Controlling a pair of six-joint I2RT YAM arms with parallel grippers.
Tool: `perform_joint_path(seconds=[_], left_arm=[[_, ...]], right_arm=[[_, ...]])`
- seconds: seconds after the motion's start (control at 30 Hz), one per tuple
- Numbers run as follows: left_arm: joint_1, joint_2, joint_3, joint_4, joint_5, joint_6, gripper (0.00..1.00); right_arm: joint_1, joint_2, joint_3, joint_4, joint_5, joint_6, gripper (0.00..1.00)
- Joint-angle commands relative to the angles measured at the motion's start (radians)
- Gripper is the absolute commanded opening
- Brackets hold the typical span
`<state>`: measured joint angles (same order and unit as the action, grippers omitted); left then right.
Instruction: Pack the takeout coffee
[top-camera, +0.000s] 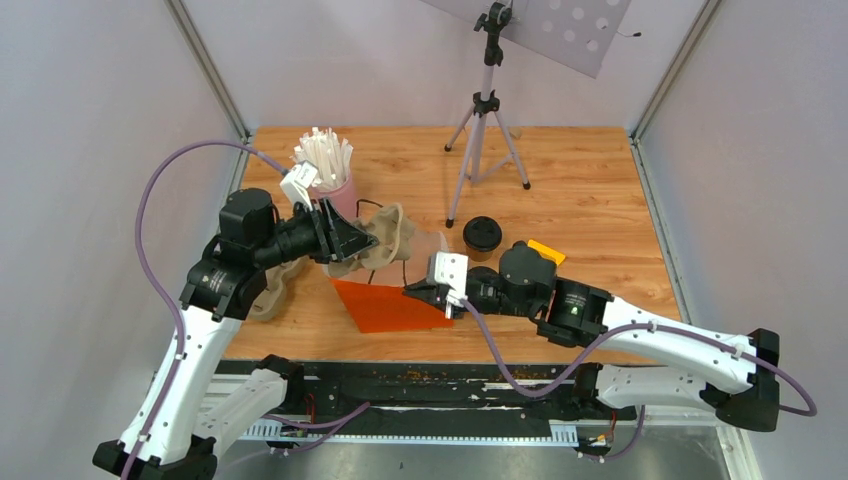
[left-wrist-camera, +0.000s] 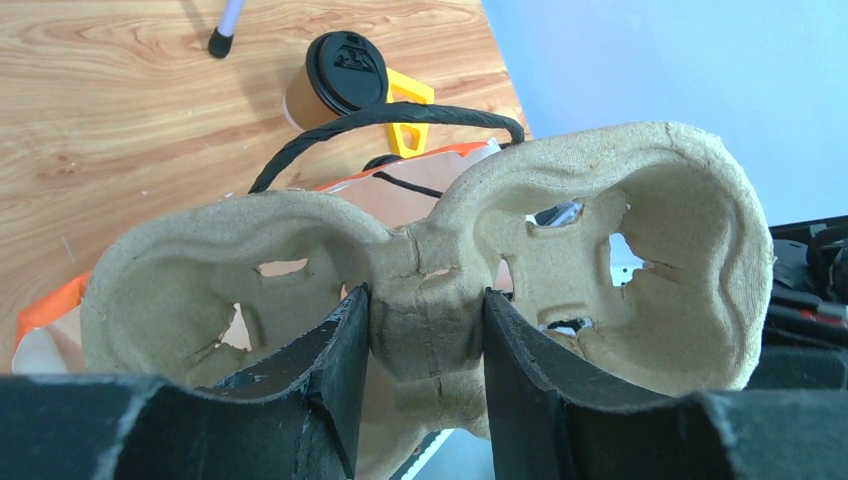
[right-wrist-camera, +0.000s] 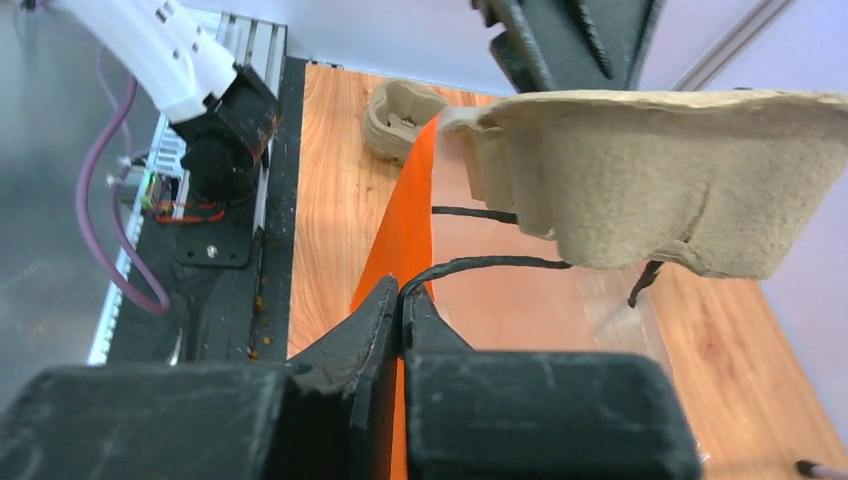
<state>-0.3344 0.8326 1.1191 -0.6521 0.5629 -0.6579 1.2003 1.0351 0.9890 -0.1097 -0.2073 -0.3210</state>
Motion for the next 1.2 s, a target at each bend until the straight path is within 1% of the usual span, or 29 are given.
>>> perform_joint_path(seconds=[0.0, 0.17, 0.3, 0.5, 0.57, 0.7, 0.8, 0.9, 1.0, 1.17], left_arm=[[-0.002, 0.01, 0.021, -0.034, -0.026, 0.013, 0.41], [-0.002, 0.007, 0.018, -0.004, -0.017, -0.007, 0.41], [-0.002, 0.016, 0.018, -0.035, -0.032, 0.015, 0.41], [-0.002, 0.015, 0.008, -0.036, -0.04, 0.02, 0.41], [-0.001, 0.019, 0.011, -0.045, -0.044, 0.028, 0.41], [-0.002, 0.036, 0.028, -0.095, -0.054, 0.073, 0.4], [-0.003, 0.05, 0.052, -0.176, -0.1, 0.133, 0.4], [-0.008, 0.058, 0.059, -0.213, -0.133, 0.152, 0.39], [-0.031, 0.063, 0.061, -0.223, -0.17, 0.157, 0.37], [-0.1, 0.107, 0.088, -0.269, -0.256, 0.175, 0.37]], right_arm=[[0.028, -0.049, -0.017, -0.014, -0.068, -0.195, 0.0], [0.041, -0.054, -0.009, -0.071, -0.092, -0.305, 0.0], [0.055, -0.056, -0.015, -0.083, -0.112, -0.375, 0.0], [0.074, -0.046, -0.014, -0.114, -0.122, -0.45, 0.0], [0.078, -0.049, -0.02, -0.085, -0.098, -0.455, 0.0], [0.081, -0.05, -0.024, 0.0, 0.001, -0.423, 0.0], [0.081, -0.036, -0.016, 0.007, 0.022, -0.417, 0.0], [0.081, -0.022, -0.016, 0.009, 0.049, -0.406, 0.0], [0.081, -0.018, -0.02, 0.016, 0.06, -0.397, 0.0], [0.082, -0.001, -0.016, 0.027, 0.092, -0.384, 0.0]])
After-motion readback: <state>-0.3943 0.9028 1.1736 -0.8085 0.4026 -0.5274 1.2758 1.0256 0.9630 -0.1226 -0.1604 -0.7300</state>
